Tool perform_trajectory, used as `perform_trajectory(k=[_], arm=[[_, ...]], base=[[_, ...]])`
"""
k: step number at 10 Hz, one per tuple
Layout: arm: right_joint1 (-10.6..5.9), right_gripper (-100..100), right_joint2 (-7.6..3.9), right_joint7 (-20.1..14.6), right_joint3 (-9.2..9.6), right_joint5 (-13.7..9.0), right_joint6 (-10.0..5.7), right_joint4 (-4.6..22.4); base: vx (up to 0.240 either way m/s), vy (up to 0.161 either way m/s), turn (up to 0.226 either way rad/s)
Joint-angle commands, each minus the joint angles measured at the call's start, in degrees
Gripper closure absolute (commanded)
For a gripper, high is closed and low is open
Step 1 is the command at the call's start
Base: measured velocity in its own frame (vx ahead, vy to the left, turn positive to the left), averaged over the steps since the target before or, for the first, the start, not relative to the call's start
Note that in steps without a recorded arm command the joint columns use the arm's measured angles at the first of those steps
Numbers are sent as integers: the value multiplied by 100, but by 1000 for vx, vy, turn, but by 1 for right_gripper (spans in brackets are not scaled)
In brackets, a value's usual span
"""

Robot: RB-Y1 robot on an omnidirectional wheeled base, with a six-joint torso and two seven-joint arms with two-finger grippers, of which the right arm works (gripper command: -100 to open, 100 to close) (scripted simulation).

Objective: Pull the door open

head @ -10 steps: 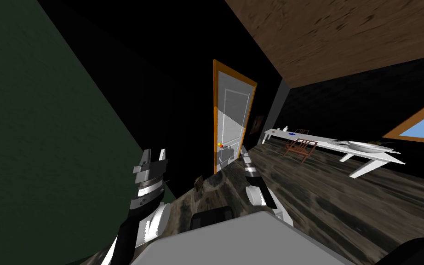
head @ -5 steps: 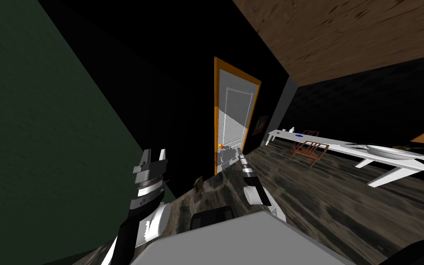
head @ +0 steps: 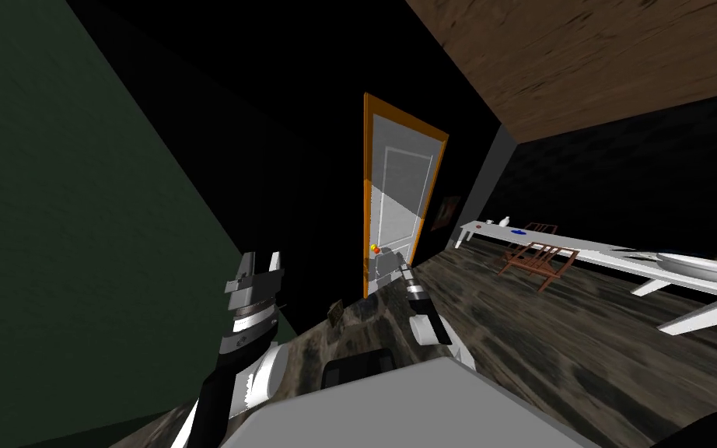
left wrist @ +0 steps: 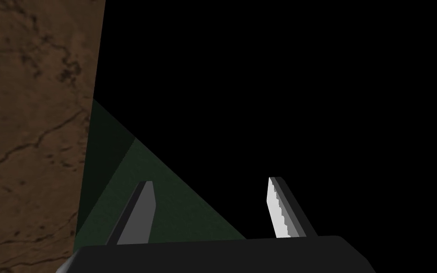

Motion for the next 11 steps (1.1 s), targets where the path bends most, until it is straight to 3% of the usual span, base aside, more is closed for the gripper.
perform_trajectory(k=[1,3,9,10,11], arm=[[-73,-100,-10,138,4,6,-67,266],[-258,-100,-43,516,43,33,-210,702],[-537,-100,-89,1324,102,74,-424,1614],[-537,-100,-89,1326,102,74,-424,1670],[-628,-100,-102,1563,121,87,-494,1874]], base=[[35,-44,46],[50,-67,103],[34,-54,70],[26,-56,49],[40,-58,92]])
